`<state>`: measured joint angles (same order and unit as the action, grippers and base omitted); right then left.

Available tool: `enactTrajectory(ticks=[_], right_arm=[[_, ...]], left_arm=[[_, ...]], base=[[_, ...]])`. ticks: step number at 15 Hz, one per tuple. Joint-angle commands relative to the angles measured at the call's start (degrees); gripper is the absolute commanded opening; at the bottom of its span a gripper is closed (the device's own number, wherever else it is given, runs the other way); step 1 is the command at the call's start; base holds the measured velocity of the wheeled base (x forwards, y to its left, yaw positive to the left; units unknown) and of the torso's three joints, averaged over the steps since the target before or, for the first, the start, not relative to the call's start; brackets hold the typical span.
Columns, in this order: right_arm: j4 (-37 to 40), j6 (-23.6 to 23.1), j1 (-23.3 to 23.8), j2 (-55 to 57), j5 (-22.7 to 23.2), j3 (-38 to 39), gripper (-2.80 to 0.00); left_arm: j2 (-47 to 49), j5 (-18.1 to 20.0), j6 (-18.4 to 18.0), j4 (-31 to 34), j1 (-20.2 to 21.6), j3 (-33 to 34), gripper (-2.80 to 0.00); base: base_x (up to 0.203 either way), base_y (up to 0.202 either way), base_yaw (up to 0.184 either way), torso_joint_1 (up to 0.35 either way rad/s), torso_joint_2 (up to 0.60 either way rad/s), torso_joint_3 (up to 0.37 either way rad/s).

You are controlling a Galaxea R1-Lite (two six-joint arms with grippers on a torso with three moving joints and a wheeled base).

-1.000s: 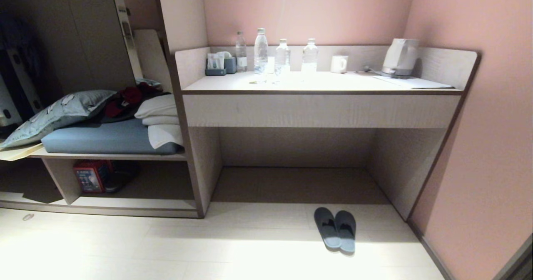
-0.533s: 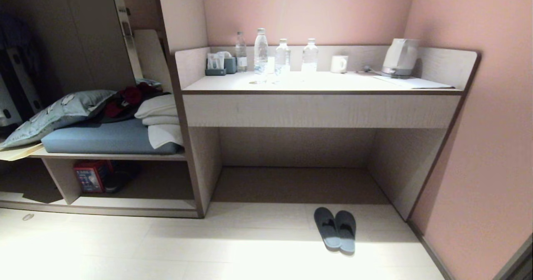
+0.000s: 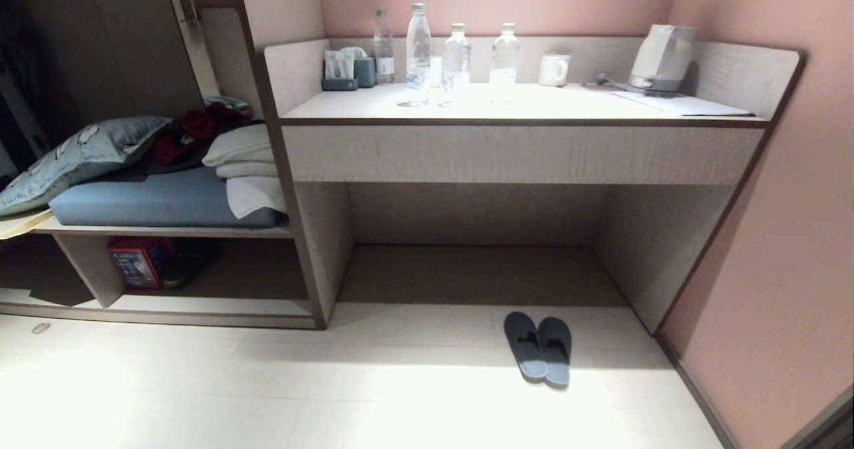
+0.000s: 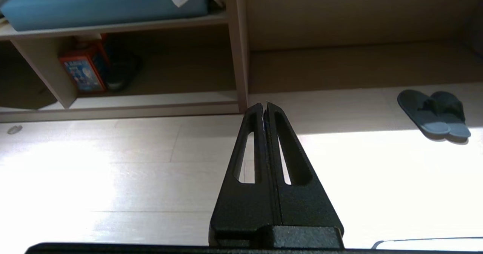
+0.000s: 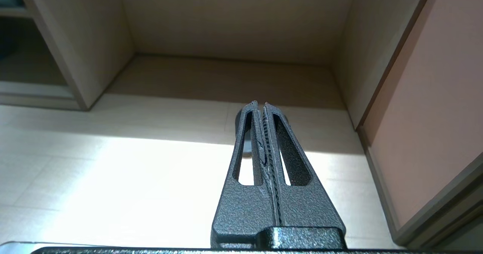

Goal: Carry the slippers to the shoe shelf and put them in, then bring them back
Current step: Pick up the slippers on the floor

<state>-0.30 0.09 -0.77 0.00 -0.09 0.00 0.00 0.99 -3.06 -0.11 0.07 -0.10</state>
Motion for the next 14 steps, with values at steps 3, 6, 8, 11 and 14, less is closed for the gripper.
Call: enactTrajectory(ticks=[3,6,8,11,14], right_arm=[[0.0,0.0,0.0,0.0,-0.1,0.0,-2.80],[0.0,0.0,0.0,0.0,-0.1,0.0,-2.80],[0.0,0.0,0.0,0.0,0.0,0.0,-2.80],[0.0,0.0,0.0,0.0,0.0,0.0,-2.80],[0.0,0.0,0.0,0.0,0.0,0.0,-2.80]], left_arm=[[0.1,-0.1,0.7,-0.1,0.0,0.0,-2.80],[0.1,-0.1,0.8,-0.1,0.0,0.0,-2.80],[0.1,-0.4,1.0,-0.1,0.0,0.0,-2.80],[0.1,-0.4,1.2,-0.2,0.0,0.0,-2.80],[0.1,-0.5,1.4,-0.2,0.0,0.0,-2.80]], base=[[0.000,0.000,0.000,0.002,0.00,-0.199],[0.000,0.000,0.000,0.004,0.00,-0.197],[0.000,0.000,0.000,0.004,0.00,-0.200],[0.000,0.000,0.000,0.003,0.00,-0.202],[0.000,0.000,0.000,0.005,0.00,-0.196]])
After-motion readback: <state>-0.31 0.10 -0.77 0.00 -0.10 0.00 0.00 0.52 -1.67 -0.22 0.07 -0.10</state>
